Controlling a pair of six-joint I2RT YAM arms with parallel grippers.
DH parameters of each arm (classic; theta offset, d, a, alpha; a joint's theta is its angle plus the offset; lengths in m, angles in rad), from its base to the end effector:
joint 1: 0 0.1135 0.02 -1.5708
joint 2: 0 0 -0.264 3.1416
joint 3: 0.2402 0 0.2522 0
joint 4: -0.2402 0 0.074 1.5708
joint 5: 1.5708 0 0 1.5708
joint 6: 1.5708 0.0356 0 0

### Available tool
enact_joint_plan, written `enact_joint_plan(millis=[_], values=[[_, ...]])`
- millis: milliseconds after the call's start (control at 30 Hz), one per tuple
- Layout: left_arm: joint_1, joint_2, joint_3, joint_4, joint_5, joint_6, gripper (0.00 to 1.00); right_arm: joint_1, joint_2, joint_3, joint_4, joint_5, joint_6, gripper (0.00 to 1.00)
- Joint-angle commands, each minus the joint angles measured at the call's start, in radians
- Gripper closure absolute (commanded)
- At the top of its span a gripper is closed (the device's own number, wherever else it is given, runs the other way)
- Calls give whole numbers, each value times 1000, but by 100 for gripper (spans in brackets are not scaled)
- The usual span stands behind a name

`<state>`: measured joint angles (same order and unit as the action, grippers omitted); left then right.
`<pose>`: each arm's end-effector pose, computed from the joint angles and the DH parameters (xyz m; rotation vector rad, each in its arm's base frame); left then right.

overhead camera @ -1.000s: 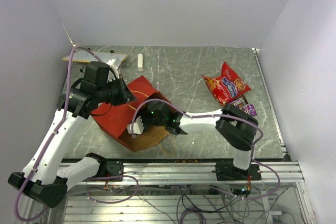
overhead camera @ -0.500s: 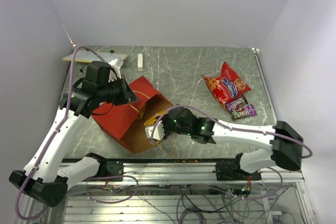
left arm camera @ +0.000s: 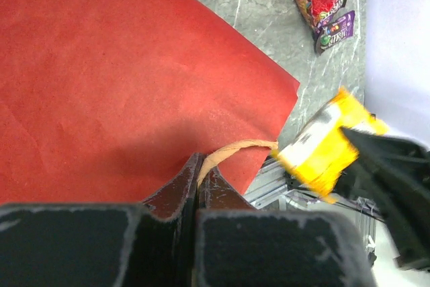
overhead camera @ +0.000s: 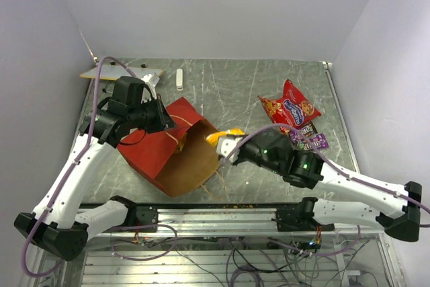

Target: Take the snacks out of the paper bag

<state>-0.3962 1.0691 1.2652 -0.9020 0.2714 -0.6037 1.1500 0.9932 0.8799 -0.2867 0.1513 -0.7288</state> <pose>0.1845 -0.0875 0.3813 -0.0973 2.3841 -0.8123 0.0975 0.2046 0.3241 -1.5284 1.2400 0.1267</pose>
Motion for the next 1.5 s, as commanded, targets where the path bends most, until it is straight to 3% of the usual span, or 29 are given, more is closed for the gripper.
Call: enact_joint_plan(millis=[0,133,267,400,500,667,800,967,1267,1467], values=[[5,1,20,31,-28,9,93,-131,-24,-8,234,151,113,100],[6,-4,6,43,-22,-10,93,-439,22,7,329,79,475,100],[5,6,33,21,-29,-4,93,-605,84,7,308,305,979,100],[5,3,39,11,-33,-6,93,-815,115,-5,141,187,1362,100],[5,-14,25,13,-31,-16,93,-1011,99,-67,67,18,1554,100],[6,-25,27,1,-38,-12,93,-1269,41,-176,65,-178,1649,100],[5,-17,26,9,-19,-10,93,-1293,57,-181,22,-110,1636,100],[5,-5,36,5,1,3,93,-1336,66,-245,67,-82,1747,100],[6,-1,60,-18,11,30,93,-1421,163,-344,245,-155,1939,100],[5,-5,71,-38,2,44,93,-1443,132,-424,287,-131,2009,100]])
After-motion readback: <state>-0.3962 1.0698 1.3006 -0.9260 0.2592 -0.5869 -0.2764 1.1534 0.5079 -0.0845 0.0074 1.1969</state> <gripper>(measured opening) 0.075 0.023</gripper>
